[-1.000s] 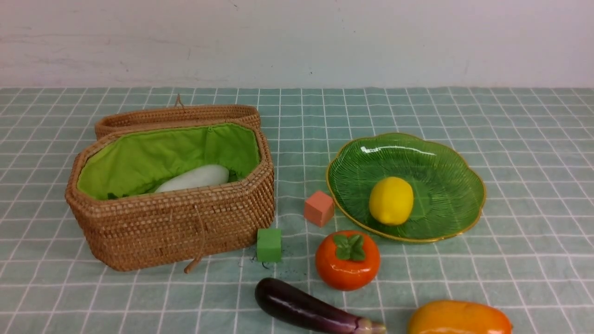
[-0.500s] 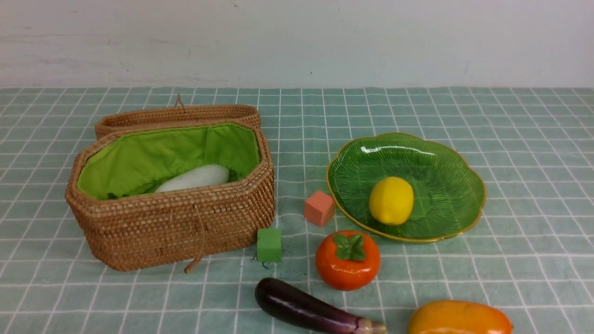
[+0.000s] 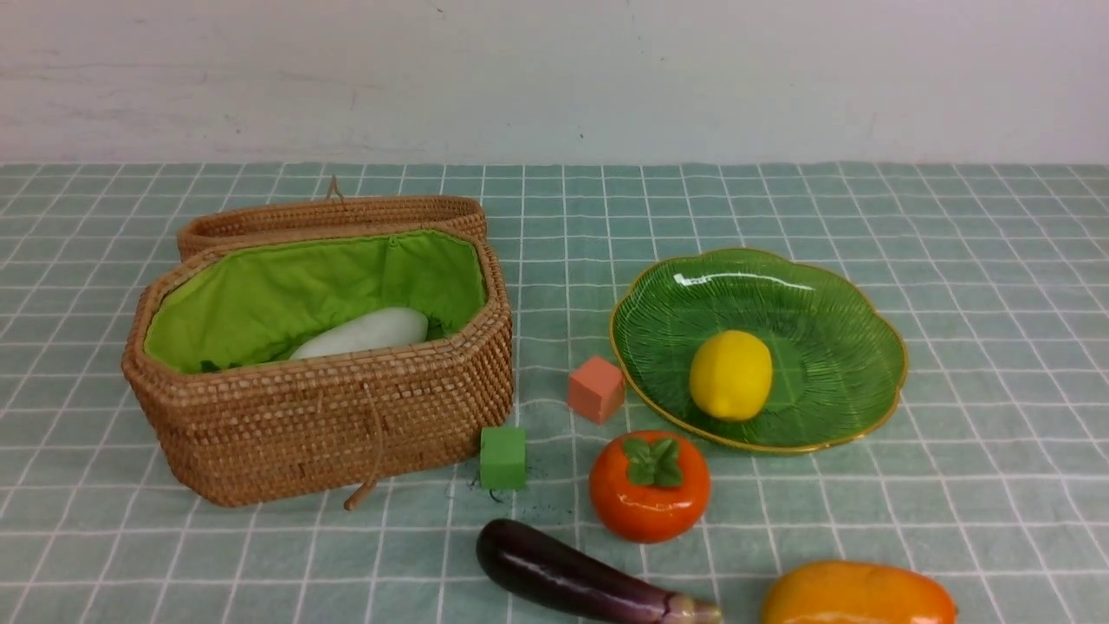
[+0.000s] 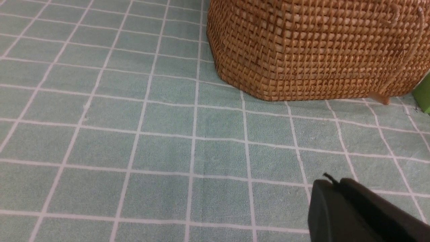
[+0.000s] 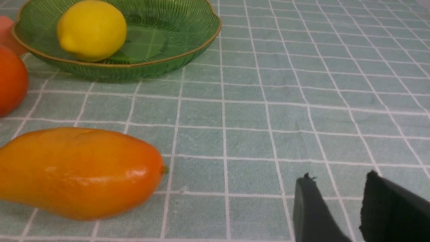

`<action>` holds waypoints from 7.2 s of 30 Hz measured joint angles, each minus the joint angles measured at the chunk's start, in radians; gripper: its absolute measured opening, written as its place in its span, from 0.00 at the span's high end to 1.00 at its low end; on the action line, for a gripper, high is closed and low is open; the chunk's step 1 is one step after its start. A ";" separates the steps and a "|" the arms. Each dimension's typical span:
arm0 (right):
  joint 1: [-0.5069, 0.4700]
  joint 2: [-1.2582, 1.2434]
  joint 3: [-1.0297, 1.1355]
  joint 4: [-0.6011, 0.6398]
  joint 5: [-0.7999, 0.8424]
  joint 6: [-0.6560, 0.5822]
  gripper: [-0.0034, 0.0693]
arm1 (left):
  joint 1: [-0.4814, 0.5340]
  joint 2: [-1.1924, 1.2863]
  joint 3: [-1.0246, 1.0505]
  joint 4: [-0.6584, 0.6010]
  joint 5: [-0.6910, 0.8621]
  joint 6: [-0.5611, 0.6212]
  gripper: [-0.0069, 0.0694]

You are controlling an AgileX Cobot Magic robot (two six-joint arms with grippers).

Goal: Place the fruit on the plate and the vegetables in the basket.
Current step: Use the right arm to grab a mango and put it into the right plate, then grab a tomato with your right arm and place it on the plate on the right.

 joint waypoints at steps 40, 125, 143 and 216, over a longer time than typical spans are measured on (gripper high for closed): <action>0.052 0.531 -0.700 0.291 0.140 -0.098 0.62 | 0.000 0.000 0.000 0.000 0.000 0.000 0.88; 0.284 1.835 -1.526 0.007 0.378 0.192 0.06 | 0.000 0.000 0.000 0.001 0.000 0.000 0.82; 0.576 1.725 -1.253 0.266 0.457 0.322 0.13 | 0.000 0.000 0.000 0.002 0.000 0.000 0.79; 0.139 1.896 -1.299 0.987 0.107 -0.367 0.05 | 0.000 0.000 0.000 0.005 0.000 0.000 0.72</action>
